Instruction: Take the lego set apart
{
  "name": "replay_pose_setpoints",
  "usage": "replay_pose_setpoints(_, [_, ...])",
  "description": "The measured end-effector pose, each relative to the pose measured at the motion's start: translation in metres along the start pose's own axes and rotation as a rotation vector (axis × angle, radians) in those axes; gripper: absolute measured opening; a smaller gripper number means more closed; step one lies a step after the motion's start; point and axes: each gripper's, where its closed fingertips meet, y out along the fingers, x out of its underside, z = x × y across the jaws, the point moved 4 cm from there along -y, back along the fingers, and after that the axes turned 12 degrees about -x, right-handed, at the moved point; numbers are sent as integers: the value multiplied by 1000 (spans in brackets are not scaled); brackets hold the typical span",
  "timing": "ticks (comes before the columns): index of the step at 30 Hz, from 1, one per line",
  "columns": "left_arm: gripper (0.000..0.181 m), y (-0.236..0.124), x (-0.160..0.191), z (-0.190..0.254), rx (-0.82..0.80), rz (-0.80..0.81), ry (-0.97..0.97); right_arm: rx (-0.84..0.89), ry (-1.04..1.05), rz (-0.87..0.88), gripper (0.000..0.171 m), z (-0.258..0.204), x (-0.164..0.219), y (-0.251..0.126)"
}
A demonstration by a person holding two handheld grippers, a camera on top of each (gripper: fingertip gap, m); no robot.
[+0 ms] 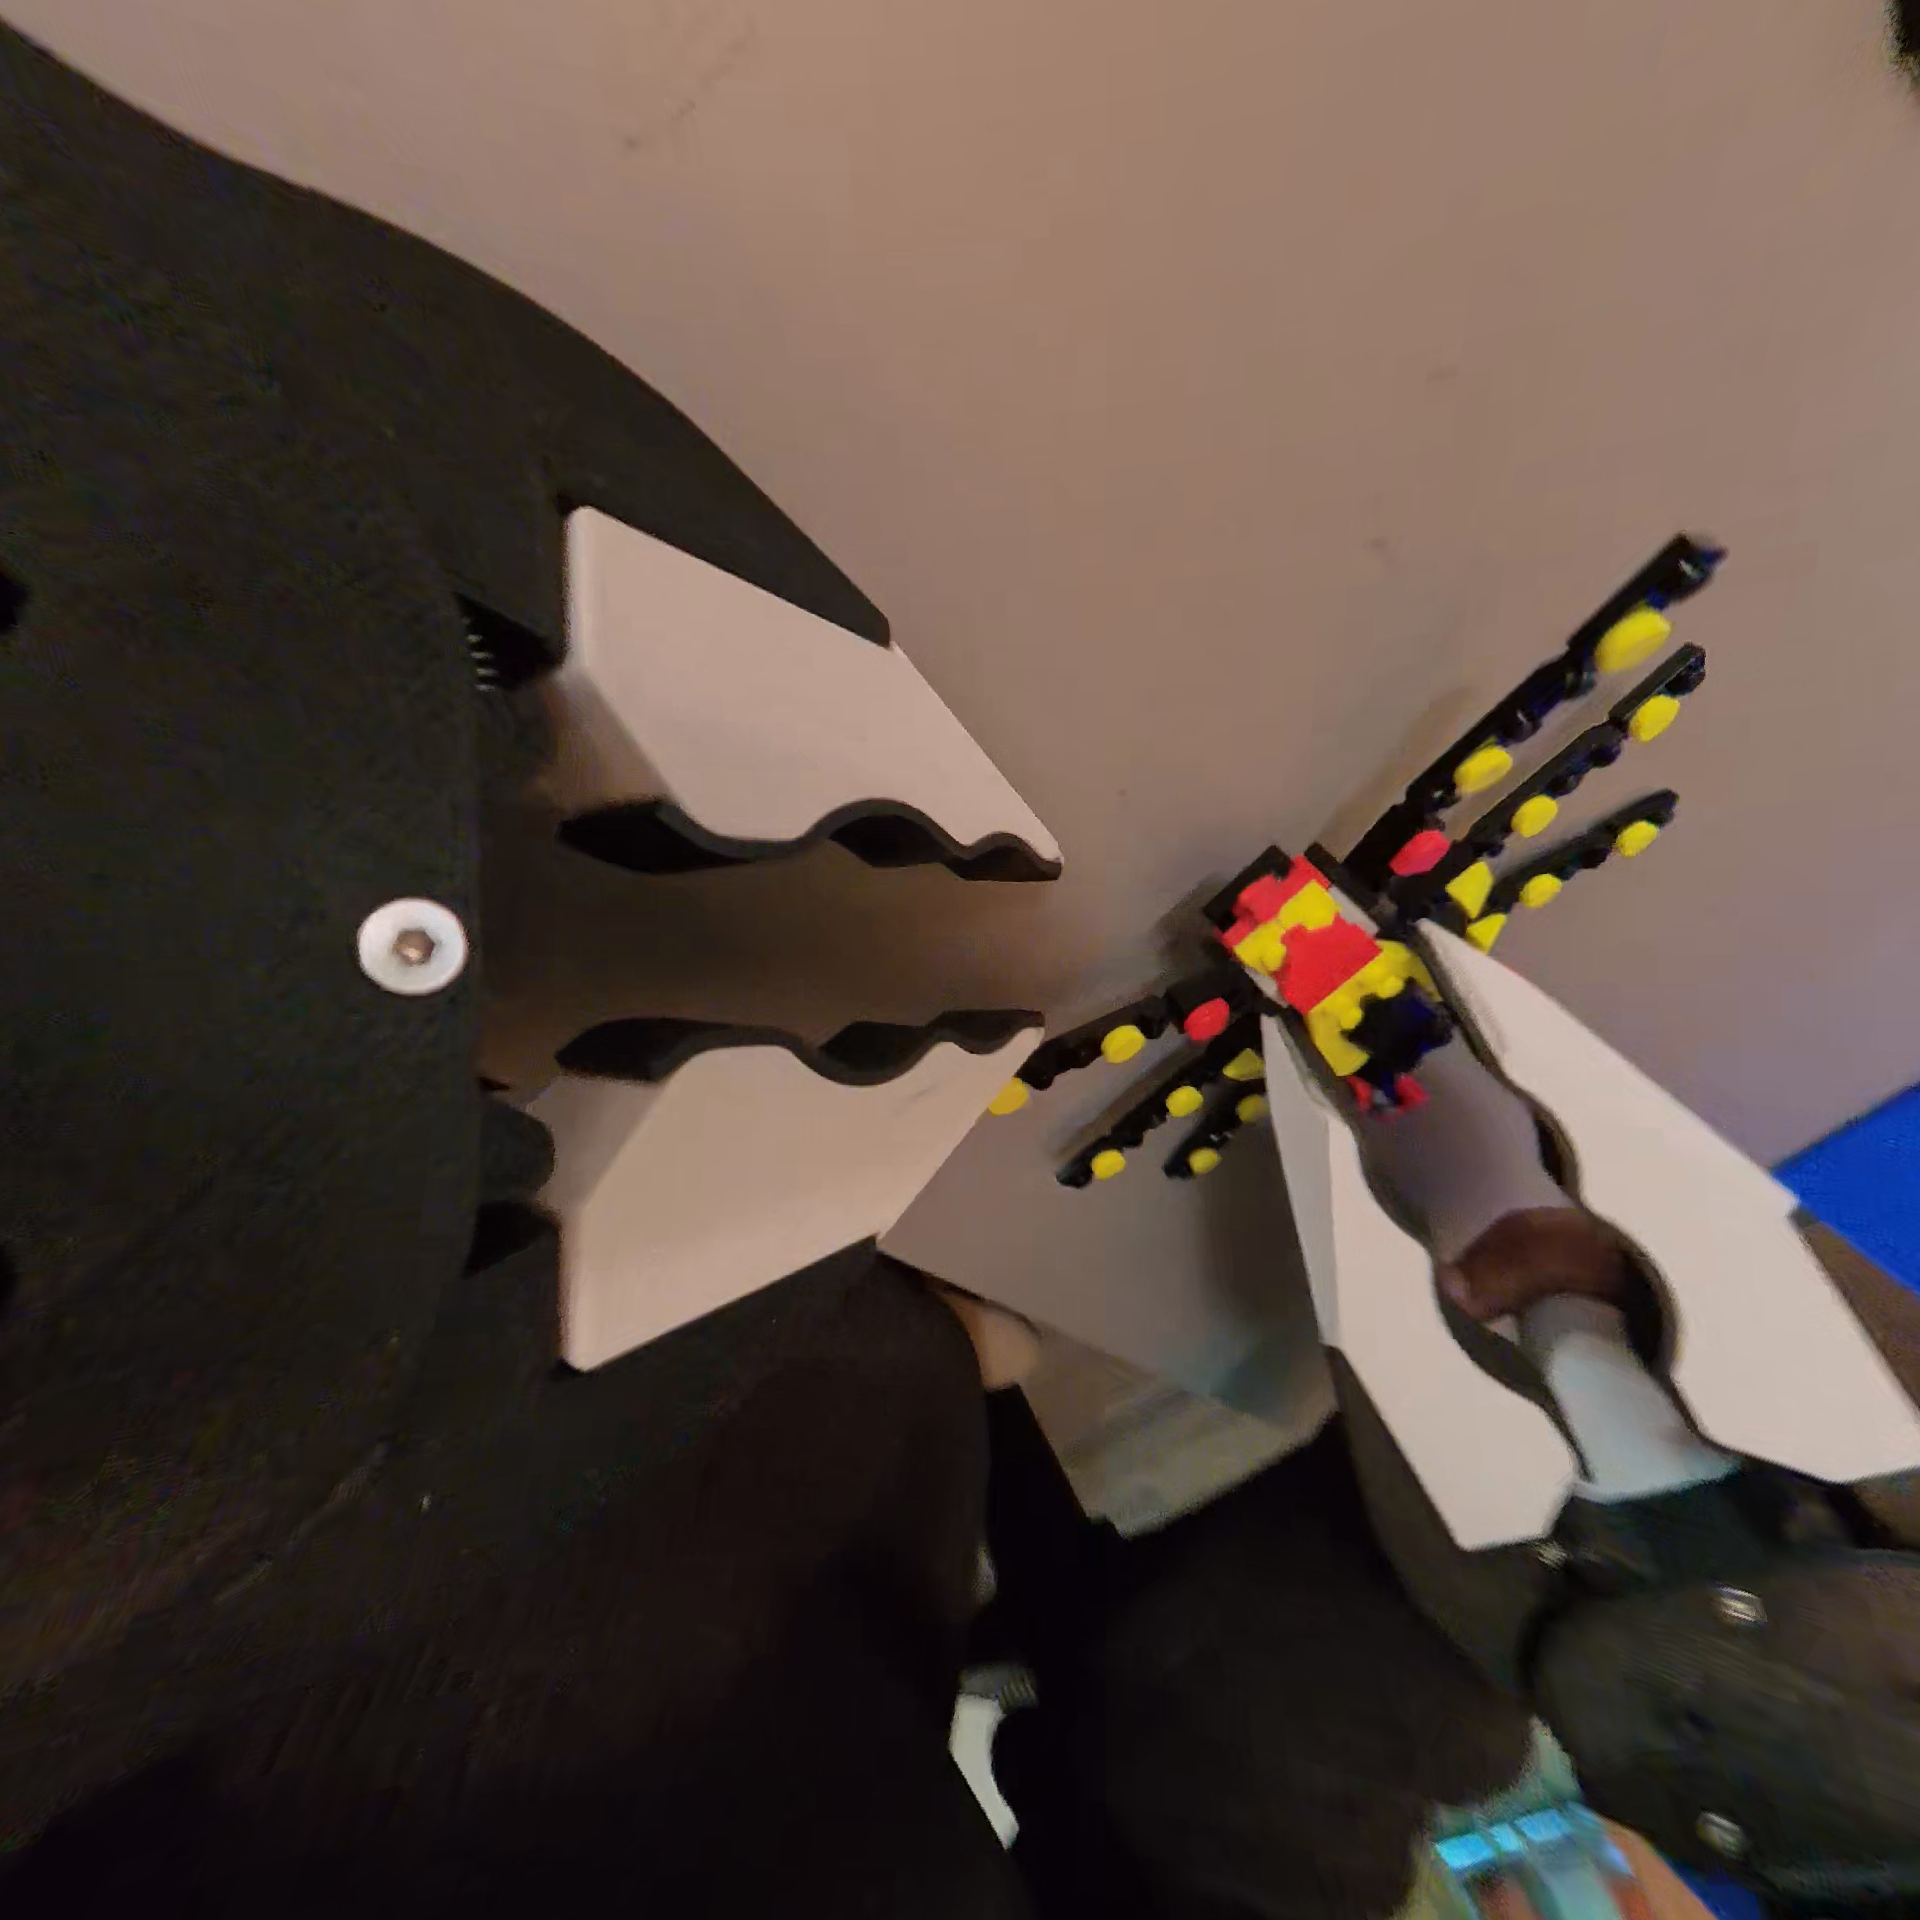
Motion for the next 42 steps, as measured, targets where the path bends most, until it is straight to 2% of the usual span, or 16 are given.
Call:
replay_pose_setpoints(1, [23,-1,-2,-1,24,9,-49,5,-6,11,22,0,-2,-1])
replay_pose_setpoints(5, [23,-11,-10,-3,215,53,-286,22,-15,25,22,1,-4,-2])
replay_pose_setpoints(8, [23,-17,-14,1,350,80,-383,29,-20,30,21,1,-6,-2])
replay_pose_setpoints(13, [28,-10,-11,11,389,40,-395,29,-26,68,21,-1,-12,-2])
replay_pose_setpoints(16, [21,-4,-7,13,405,4,-431,27,-38,71,21,-3,-15,-1])
replay_pose_setpoints(18, [9,-3,-7,15,426,-2,-454,24,-40,59,21,-4,-14,0])
replay_pose_setpoints(28, [5,2,-1,9,294,-22,-360,-13,-10,54,31,-7,-9,7])
replay_pose_setpoints(35, [6,3,0,15,273,-30,-263,-37,36,33,26,-7,-2,11])
replay_pose_setpoints(38, [5,1,-3,13,291,-13,-303,-18,0,27,27,-6,-4,7])
replay_pose_setpoints(42, [6,0,-3,7,278,-12,-324,-17,-146,69,22,-17,-16,1])
